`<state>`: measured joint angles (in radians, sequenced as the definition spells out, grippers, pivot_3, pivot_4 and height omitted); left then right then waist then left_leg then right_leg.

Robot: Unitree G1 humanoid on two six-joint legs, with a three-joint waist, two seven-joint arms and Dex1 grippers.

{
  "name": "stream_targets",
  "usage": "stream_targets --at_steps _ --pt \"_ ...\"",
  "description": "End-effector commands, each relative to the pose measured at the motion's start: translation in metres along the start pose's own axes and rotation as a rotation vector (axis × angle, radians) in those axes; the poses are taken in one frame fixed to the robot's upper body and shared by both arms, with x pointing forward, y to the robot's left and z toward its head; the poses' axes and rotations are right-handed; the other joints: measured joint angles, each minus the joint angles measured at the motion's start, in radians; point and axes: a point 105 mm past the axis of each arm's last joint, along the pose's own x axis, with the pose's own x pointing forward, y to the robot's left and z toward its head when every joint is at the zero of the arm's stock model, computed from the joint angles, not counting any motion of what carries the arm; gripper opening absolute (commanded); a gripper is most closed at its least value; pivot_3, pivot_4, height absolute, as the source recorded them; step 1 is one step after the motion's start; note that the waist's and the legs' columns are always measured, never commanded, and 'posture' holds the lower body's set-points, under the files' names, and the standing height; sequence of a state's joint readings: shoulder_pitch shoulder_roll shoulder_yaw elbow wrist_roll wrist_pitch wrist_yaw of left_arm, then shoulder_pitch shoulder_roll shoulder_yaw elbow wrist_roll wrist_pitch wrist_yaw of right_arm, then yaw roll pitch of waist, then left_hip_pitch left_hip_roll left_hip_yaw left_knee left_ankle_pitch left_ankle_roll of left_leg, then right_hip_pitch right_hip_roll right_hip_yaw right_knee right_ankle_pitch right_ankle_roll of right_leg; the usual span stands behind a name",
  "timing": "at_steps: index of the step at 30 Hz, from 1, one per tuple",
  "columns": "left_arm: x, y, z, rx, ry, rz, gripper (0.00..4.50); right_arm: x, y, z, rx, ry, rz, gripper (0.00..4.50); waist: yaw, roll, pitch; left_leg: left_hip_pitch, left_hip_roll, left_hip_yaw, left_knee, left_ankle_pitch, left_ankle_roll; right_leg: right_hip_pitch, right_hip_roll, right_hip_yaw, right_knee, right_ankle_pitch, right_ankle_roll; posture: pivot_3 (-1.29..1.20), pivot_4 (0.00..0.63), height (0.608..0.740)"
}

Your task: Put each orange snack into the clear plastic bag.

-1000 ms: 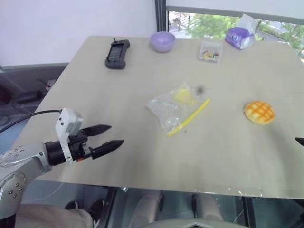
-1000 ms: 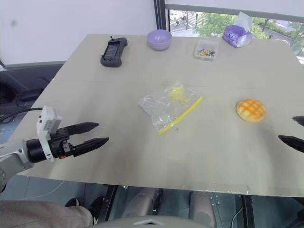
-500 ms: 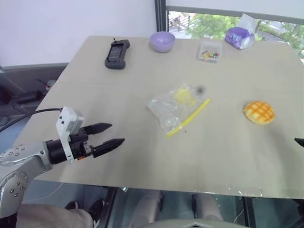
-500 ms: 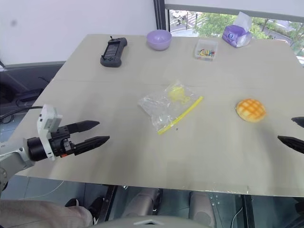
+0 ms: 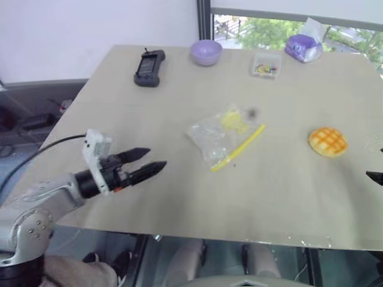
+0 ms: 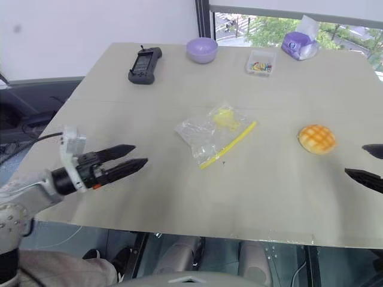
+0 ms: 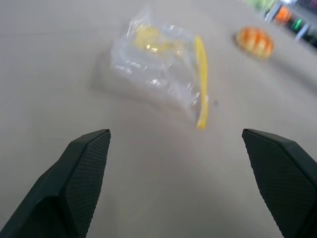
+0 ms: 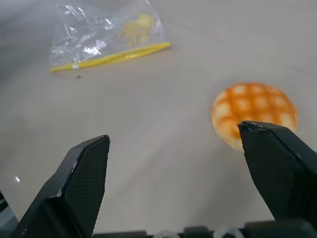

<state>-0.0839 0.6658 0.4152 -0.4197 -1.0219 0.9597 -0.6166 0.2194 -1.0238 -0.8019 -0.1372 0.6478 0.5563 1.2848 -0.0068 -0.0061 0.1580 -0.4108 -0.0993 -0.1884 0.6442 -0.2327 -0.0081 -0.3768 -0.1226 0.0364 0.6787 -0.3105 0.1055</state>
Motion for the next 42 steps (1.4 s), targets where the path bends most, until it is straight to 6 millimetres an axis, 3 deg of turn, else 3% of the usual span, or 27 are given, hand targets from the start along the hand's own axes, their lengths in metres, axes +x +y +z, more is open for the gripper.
stream_targets --at_steps 1,6,9,14,18,21,28,29,34,38,42 --pt "0.035 0.003 -0.011 -0.166 -0.020 0.034 4.50 0.014 0.010 0.012 -0.028 -0.045 0.041 4.49 0.001 0.000 0.000 -0.001 0.000 0.000 0.001 0.000 0.000 0.000 0.000 0.000 0.001 0.000 0.000 0.00 0.150 0.740" --pt "0.097 -0.009 -0.041 -0.287 0.037 0.030 4.50 0.036 0.024 0.020 -0.029 -0.096 0.095 4.49 -0.005 -0.003 0.000 -0.003 -0.001 0.001 0.006 0.002 -0.003 0.000 0.000 0.001 0.000 0.001 0.002 0.00 0.150 0.740" --pt "0.125 -0.003 -0.052 -0.332 0.062 0.076 4.50 0.041 0.026 0.022 -0.031 -0.103 0.102 4.49 -0.002 -0.003 0.000 -0.003 -0.001 0.002 0.006 0.002 -0.003 0.000 0.000 0.002 0.000 0.001 0.002 0.00 0.150 0.740" --pt "0.155 0.002 -0.065 -0.334 0.104 0.134 4.50 0.040 0.027 0.023 -0.036 -0.112 0.085 4.49 0.008 -0.003 -0.001 -0.002 -0.002 0.002 0.007 0.002 -0.003 0.001 0.000 0.002 0.001 0.002 0.004 0.00 0.150 0.740" --pt "0.165 0.013 -0.058 -0.379 0.066 0.173 4.50 0.040 0.029 0.022 -0.036 -0.115 0.075 4.49 0.019 -0.003 -0.003 -0.001 -0.002 0.003 0.007 0.002 -0.003 0.001 0.000 0.003 0.001 0.002 0.004 0.00 0.150 0.740" --pt "0.166 0.015 -0.050 -0.393 0.044 0.161 3.64 0.041 0.031 0.021 -0.035 -0.120 0.069 4.50 0.018 -0.003 -0.003 -0.001 -0.002 0.003 0.007 0.002 -0.003 0.001 0.000 0.003 0.001 0.002 0.004 0.00 0.150 0.740" --pt "0.164 0.017 -0.048 -0.418 0.058 0.150 0.32 0.044 0.032 0.020 -0.032 -0.126 0.063 4.50 0.017 -0.004 -0.003 -0.002 -0.002 0.003 0.007 0.002 -0.003 0.000 0.001 0.004 0.001 0.003 0.005 0.00 0.150 0.740" --pt "0.163 0.016 -0.048 -0.425 0.061 0.143 0.02 0.045 0.032 0.020 -0.032 -0.129 0.064 4.50 0.018 -0.004 -0.003 -0.002 -0.002 0.003 0.007 0.002 -0.003 0.000 0.001 0.004 0.001 0.003 0.005 0.00 0.150 0.740" --pt "0.159 0.008 -0.043 -0.434 0.067 0.104 0.02 0.059 0.037 0.019 -0.023 -0.130 0.086 4.50 0.014 -0.004 -0.003 -0.002 -0.002 0.003 0.007 0.002 -0.003 0.000 0.001 0.004 0.001 0.003 0.005 0.00 0.150 0.740" --pt "0.157 -0.013 -0.020 -0.530 0.006 -0.013 0.02 0.097 0.052 0.012 -0.052 -0.095 0.102 4.50 0.002 -0.005 -0.002 -0.002 -0.001 0.003 0.007 0.002 -0.003 0.000 0.001 0.005 0.001 0.003 0.005 0.00 0.150 0.740" --pt "0.156 -0.035 0.008 -0.654 -0.071 -0.108 0.02 0.132 0.051 0.002 -0.264 -0.010 0.036 4.50 0.001 -0.007 -0.001 -0.004 -0.002 0.001 0.008 0.002 -0.003 -0.001 0.000 0.004 0.001 0.003 0.005 0.00 0.150 0.740"
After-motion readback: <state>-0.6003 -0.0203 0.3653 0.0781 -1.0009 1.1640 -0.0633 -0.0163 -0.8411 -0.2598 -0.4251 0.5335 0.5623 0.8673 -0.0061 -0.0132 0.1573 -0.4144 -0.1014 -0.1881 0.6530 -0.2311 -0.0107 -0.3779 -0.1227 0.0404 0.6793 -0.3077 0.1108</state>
